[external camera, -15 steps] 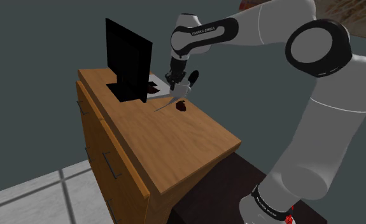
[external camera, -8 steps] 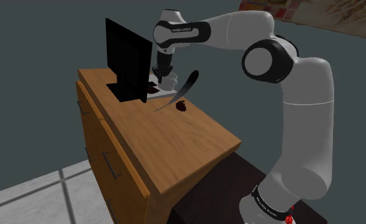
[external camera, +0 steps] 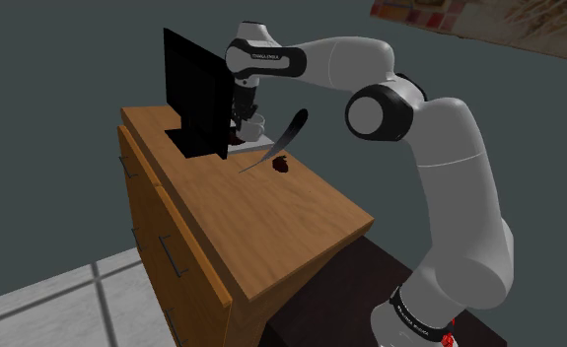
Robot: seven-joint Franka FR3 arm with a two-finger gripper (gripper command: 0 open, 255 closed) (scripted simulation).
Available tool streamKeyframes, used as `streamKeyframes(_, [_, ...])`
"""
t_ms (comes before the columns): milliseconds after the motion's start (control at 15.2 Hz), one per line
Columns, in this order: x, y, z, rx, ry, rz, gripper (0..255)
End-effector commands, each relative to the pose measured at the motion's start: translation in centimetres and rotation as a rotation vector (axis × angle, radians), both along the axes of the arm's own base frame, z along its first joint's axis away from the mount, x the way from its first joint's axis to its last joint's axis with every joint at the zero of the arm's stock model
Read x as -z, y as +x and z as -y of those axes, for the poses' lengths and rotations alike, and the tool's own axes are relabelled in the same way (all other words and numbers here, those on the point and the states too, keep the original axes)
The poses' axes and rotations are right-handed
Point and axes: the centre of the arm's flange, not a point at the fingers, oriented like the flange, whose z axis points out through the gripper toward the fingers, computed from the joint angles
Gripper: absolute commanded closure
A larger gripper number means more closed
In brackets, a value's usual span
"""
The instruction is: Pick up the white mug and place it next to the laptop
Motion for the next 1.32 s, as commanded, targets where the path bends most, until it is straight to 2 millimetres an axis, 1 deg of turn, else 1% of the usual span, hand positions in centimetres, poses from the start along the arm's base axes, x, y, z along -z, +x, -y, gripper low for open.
streamKeyframes(0, [1.0, 0.0, 0.0, 0.0, 0.0, 0.0, 255])
streamKeyframes(1254, [11.0, 0.0, 0.0, 0.0, 0.0, 0.0, 255])
